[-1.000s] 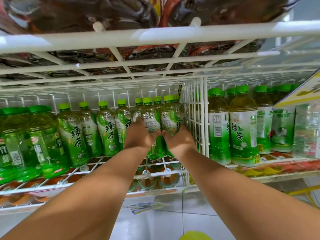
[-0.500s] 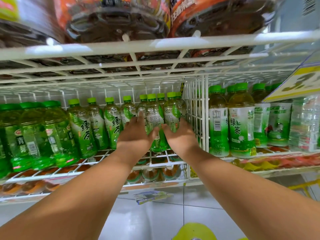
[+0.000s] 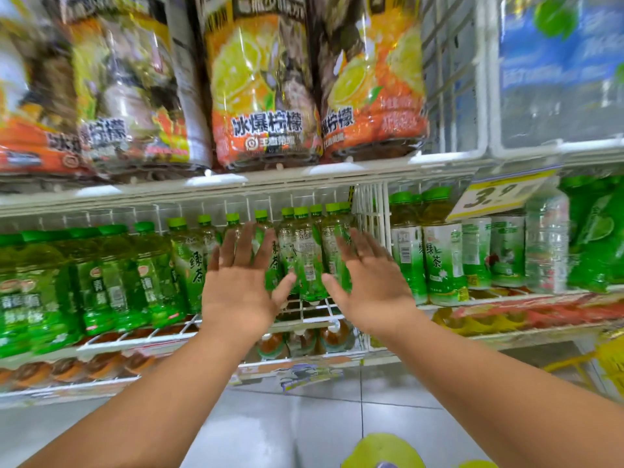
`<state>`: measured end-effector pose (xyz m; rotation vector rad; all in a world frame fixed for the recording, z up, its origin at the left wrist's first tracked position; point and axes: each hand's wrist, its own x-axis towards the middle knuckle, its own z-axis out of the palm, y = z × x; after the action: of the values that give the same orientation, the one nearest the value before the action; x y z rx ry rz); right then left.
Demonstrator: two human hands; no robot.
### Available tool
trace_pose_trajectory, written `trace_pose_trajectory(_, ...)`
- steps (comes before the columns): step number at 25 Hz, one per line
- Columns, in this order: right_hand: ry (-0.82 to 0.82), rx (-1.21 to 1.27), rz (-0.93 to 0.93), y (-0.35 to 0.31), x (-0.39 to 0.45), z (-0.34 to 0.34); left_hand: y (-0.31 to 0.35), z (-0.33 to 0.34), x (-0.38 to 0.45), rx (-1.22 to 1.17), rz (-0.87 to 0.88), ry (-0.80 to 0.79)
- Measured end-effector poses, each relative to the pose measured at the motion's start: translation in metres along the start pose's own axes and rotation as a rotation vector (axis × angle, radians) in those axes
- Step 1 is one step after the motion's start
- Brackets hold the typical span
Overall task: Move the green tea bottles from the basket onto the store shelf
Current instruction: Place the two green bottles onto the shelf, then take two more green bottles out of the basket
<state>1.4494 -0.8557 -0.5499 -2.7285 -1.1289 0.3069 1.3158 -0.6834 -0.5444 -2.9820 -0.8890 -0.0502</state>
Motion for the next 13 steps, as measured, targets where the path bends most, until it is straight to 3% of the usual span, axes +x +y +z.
trace_pose_trajectory(7, 0.104, -0.037, -0.039, -0.011, -0.053, -0.033, 0.016, -0.043, -0.043, 0.026, 0.061, 0.087)
trace_pose_trajectory(13, 0.126, 0.001, -0.029, -0.033, -0.113, -0.110, 0.038, -0.124, -0.079, -0.030, 0.108, 0.096)
